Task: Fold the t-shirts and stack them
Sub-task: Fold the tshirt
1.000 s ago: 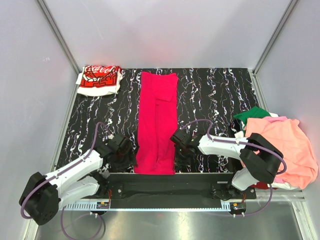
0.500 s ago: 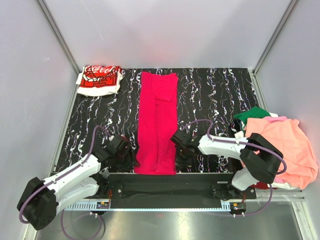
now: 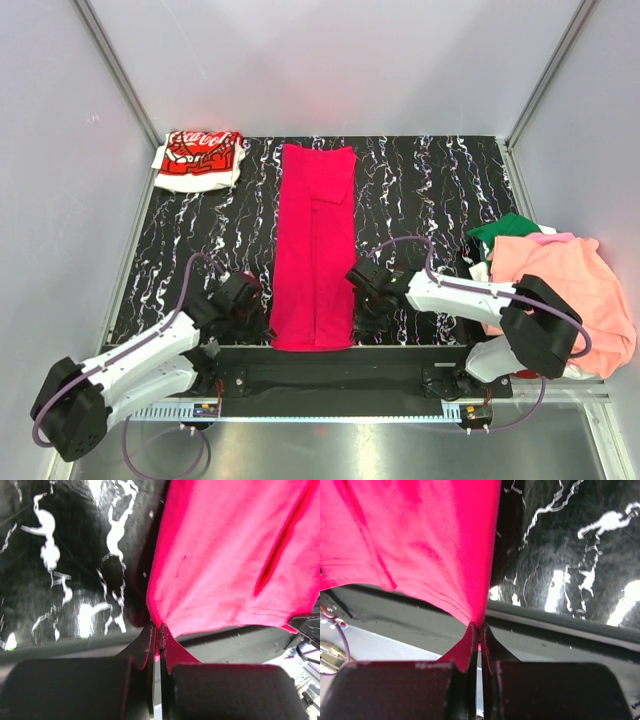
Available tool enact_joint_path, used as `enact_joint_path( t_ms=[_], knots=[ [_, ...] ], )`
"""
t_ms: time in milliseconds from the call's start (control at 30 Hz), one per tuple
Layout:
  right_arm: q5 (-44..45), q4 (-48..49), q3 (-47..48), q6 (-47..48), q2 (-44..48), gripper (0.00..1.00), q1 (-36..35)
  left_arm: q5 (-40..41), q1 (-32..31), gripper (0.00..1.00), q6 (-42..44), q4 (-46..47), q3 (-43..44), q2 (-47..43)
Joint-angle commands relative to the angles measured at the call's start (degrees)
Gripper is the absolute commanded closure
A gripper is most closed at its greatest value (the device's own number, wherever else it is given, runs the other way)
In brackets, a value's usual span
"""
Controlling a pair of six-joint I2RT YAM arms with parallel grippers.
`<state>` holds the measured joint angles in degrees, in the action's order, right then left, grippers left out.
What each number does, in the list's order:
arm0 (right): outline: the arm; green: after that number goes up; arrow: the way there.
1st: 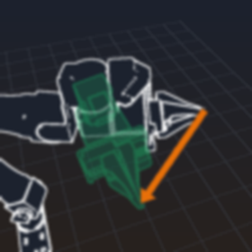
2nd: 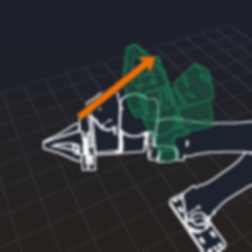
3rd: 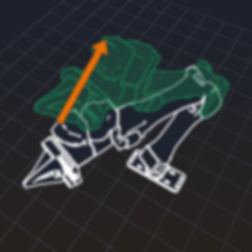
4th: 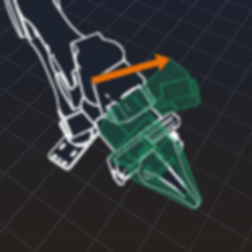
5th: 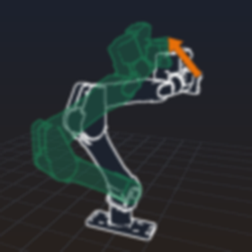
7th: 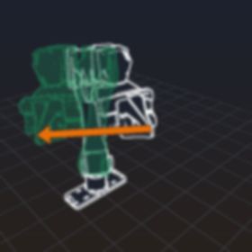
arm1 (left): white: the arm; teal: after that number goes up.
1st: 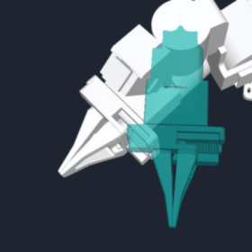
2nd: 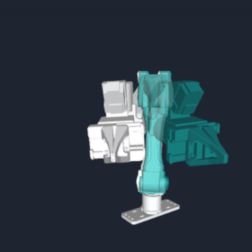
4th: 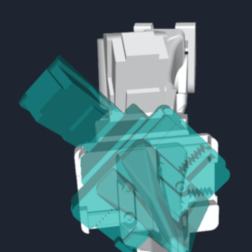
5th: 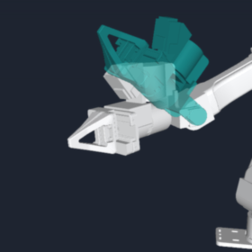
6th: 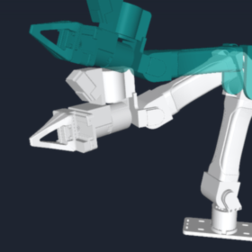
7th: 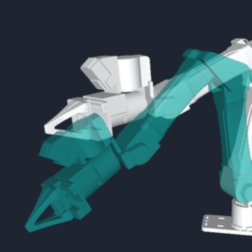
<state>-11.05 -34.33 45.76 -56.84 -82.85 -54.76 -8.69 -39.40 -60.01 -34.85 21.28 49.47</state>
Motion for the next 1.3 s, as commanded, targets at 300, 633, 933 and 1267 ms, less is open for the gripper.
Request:
enact_joint_path(
  t_ms=[300, 633, 933, 1267],
  knots=[
    [6.2, -8.4, 9.7, 3.4, 5.5, 1.00, 0.4, 2.4, -0.5, 0.99, 3.2, -11.4, 17.4, 2.1],
    [6.7, -14.1, 29.9, 19.1, -5.8, 1.00, 14.3, 4.2, 6.7, 0.99, 14.1, -12.3, 39.7, 20.4],
    [3.7, -14.6, 46.0, 27.8, -20.5, 1.00, 23.9, 4.8, 14.3, 1.00, 23.9, -11.6, 57.8, 40.0],
    [0.1, -15.7, 60.1, 32.1, -34.6, 1.00, 29.1, 3.3, 19.9, 1.00, 27.7, -11.6, 69.3, 54.4]
  ],
)
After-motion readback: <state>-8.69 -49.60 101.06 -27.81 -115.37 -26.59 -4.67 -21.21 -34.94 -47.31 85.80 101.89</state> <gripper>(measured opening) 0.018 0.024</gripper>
